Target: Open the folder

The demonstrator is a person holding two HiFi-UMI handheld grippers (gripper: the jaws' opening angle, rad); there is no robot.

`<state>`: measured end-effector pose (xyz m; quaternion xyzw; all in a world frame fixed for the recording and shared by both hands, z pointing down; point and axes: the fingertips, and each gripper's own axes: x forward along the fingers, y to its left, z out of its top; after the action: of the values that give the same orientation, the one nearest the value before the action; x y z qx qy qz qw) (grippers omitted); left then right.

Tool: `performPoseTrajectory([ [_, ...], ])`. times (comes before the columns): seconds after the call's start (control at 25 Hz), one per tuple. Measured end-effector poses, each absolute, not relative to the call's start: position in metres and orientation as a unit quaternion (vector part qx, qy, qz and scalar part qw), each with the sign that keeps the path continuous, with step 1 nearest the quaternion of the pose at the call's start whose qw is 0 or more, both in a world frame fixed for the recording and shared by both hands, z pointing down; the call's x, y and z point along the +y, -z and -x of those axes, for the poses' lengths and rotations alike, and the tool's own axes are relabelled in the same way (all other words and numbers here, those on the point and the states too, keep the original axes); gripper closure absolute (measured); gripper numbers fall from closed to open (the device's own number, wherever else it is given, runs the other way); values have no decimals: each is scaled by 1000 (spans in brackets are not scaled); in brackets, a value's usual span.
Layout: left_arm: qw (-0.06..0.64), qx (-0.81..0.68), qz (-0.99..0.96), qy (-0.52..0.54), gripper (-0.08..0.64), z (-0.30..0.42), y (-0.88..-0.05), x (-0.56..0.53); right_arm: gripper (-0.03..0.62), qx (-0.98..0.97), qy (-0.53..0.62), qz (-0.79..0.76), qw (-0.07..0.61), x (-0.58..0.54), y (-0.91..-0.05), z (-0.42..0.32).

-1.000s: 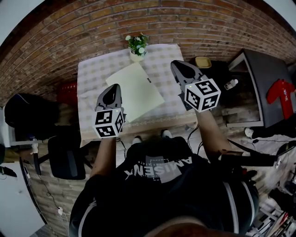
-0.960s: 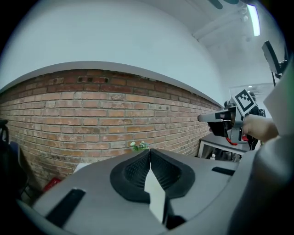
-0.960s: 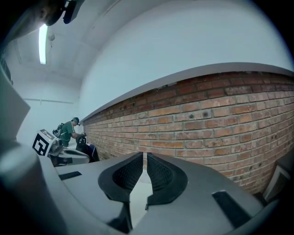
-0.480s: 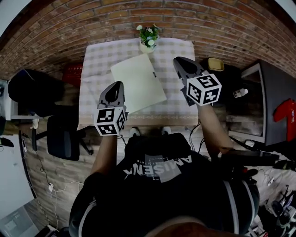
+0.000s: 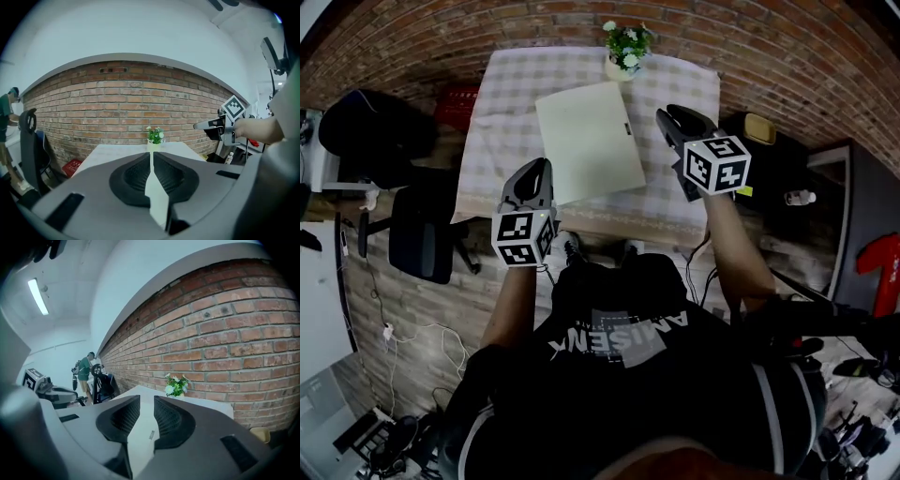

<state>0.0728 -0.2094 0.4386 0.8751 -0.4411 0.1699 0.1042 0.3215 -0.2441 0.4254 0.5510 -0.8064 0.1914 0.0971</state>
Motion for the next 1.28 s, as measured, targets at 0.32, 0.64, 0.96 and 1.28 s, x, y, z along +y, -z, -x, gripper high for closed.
performPoseTrajectory([
  [0.32,114,-454,-863,-192,546,-68,-475,-198,465,-812,-222,-524,131,-260,-473,-314],
  [0.64,113,-453,-857,-217,543,-63,-507,-189,457,-806,-258,-512,150,-275,-522,-308],
  [0.96,128,-453,-850,-236,472,-55,-535,-186,446,-799,-289,-496,176,-292,-571,-305],
  [1.28,132,-436,-848,-272,417,-56,-563,-179,442,-793,-325,-478,191,-308,-614,-304],
])
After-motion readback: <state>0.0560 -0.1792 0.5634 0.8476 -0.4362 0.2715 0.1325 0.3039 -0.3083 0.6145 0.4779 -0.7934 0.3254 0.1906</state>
